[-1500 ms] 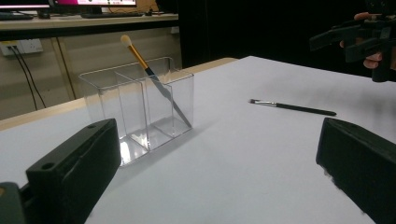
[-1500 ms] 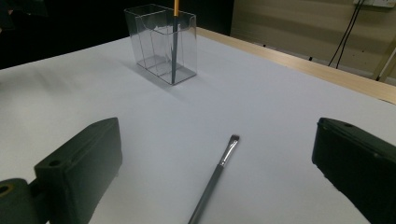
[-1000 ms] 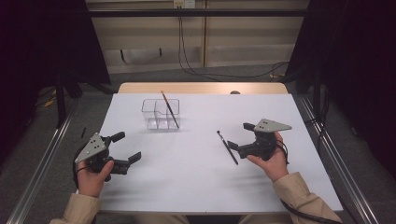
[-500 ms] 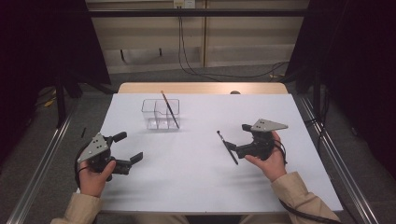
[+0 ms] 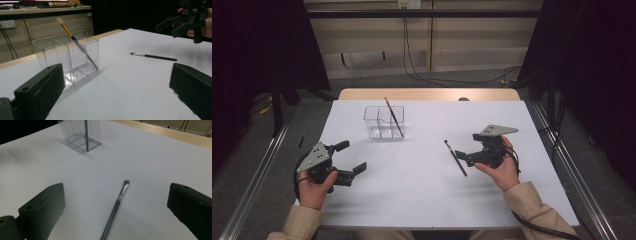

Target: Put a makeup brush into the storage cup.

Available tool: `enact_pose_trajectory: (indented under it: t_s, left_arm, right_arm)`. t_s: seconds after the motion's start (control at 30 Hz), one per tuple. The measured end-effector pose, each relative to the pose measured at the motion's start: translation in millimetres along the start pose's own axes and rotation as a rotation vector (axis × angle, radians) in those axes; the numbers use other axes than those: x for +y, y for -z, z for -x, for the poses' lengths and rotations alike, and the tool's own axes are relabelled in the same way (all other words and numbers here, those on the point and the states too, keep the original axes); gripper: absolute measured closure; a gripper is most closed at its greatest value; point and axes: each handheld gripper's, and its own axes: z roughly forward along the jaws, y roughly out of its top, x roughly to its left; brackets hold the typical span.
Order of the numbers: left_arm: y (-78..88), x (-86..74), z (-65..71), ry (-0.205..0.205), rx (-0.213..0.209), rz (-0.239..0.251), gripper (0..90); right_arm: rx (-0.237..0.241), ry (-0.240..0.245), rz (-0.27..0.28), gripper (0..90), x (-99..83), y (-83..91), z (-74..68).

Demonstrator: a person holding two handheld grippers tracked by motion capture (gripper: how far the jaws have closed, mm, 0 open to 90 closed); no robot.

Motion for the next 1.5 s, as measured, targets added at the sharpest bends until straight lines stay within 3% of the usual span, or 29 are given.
enact_pose_trajectory:
  t_s: [0.27, 0.53, 1.03, 1.5]
  left_arm:
    - [-1.4, -0.8, 0.6, 0.004, -0.002, -0.005, 0.0]
    - [-2.7, -0.8, 0.2, 0.006, -0.007, 0.000, 0.0]
    - [-3.9, -0.5, 0.7, 0.005, -0.008, -0.007, 0.0]
    - [-4.5, 0.0, 0.5, -0.001, -0.002, -0.011, 0.0]
  right_arm:
    - [0.001, 0.008, -0.098, 1.9, 2.2, -3.9, 0.6]
    - [0.005, 0.015, -0.138, 2.2, 4.4, -7.2, -0.3]
    - [0.010, 0.025, -0.273, 5.7, 5.3, -15.4, -2.5]
    - [-0.008, 0.029, -0.462, 12.2, 4.8, -23.5, -2.1]
